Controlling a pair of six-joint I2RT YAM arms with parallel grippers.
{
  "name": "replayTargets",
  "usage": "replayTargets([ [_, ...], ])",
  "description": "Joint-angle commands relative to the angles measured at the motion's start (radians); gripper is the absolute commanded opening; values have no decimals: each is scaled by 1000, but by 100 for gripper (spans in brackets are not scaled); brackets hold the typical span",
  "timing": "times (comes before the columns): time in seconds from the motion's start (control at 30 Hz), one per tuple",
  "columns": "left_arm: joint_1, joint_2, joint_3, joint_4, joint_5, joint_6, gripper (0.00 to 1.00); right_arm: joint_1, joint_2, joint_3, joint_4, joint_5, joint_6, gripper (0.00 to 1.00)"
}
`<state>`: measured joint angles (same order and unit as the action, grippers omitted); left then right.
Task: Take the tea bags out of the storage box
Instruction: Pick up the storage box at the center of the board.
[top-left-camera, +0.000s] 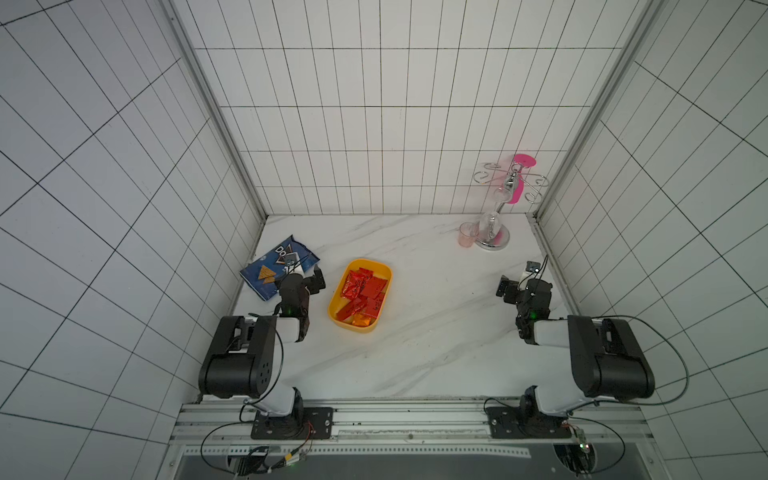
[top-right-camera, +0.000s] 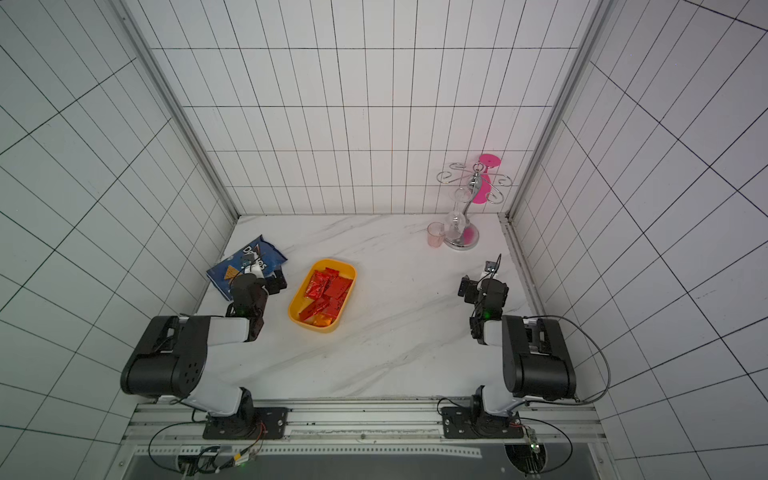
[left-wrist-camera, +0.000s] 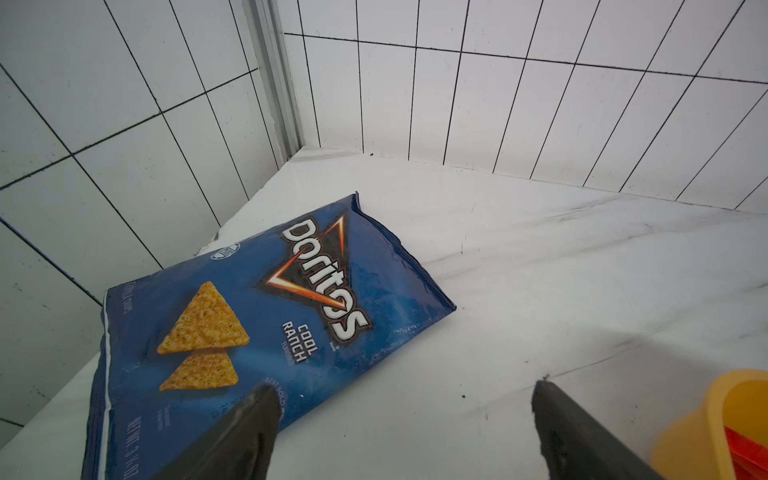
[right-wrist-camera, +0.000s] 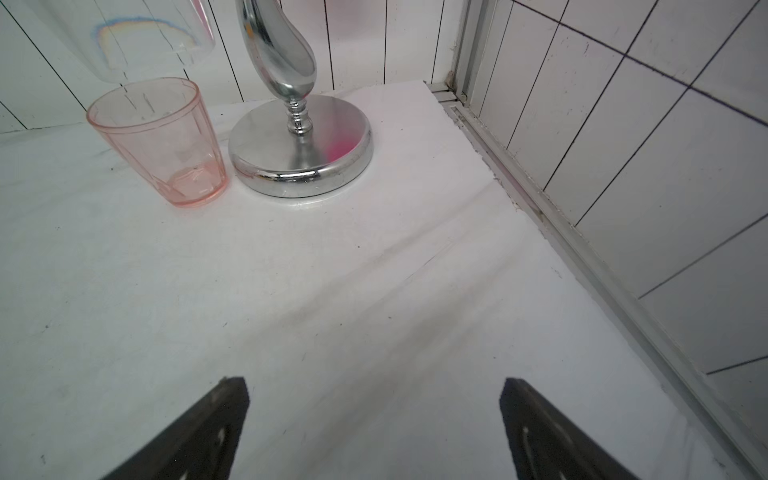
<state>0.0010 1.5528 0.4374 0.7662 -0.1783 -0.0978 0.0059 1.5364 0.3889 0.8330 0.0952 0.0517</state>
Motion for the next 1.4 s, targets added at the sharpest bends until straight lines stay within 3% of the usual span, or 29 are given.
replayTargets([
  [0.0, 4, 11, 15, 5, 13, -2, 98, -9, 5, 36, 0, 15, -10, 99],
  [1.07, 4, 12, 15, 8, 13, -2, 98, -16, 8, 42, -13, 1, -2, 99],
  [1.17, -19, -18, -26, 78, -37, 23, 98, -8, -3, 38, 0, 29, -12, 99],
  [1.2, -45, -48, -45, 129, -93, 51, 96, 15, -43, 62, -84, 90, -20, 99],
  [1.27, -111, -173, -6, -40, -179, 86, 98, 49, -163, 166, -351, 151, -30, 100],
  [1.3, -129, -226, 30, -147, -203, 60, 98, 59, -204, 196, -385, 195, 21, 99],
  [1.37, -138, -340, 128, -423, -210, -96, 98, 49, -289, 256, -488, 155, 152, 99],
])
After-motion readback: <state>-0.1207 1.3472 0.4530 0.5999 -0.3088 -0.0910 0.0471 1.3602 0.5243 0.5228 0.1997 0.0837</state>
